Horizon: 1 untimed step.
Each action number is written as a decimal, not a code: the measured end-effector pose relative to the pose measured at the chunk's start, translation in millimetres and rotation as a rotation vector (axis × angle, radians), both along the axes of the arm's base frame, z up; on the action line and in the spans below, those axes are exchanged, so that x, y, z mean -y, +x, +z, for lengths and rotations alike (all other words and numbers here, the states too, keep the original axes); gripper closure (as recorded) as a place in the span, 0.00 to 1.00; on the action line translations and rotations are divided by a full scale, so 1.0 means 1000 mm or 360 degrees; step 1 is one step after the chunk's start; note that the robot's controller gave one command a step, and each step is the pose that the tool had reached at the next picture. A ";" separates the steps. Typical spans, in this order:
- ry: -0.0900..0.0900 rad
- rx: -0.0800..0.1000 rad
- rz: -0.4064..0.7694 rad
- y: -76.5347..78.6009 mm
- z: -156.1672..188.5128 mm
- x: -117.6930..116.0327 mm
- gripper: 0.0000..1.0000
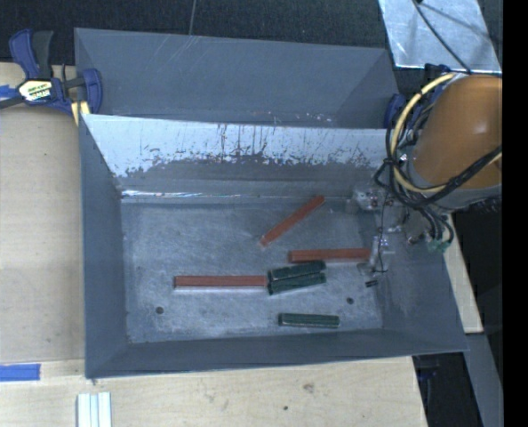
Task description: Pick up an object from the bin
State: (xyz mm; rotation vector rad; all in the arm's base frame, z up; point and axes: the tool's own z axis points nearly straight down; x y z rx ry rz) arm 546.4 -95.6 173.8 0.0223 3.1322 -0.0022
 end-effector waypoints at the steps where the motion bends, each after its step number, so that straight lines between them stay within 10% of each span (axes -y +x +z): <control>1: 0.0003 -0.0002 -0.0313 0.017 -0.082 0.005 0.00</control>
Offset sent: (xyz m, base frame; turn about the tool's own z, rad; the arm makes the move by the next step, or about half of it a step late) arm 0.0248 -0.0372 -0.1038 0.1465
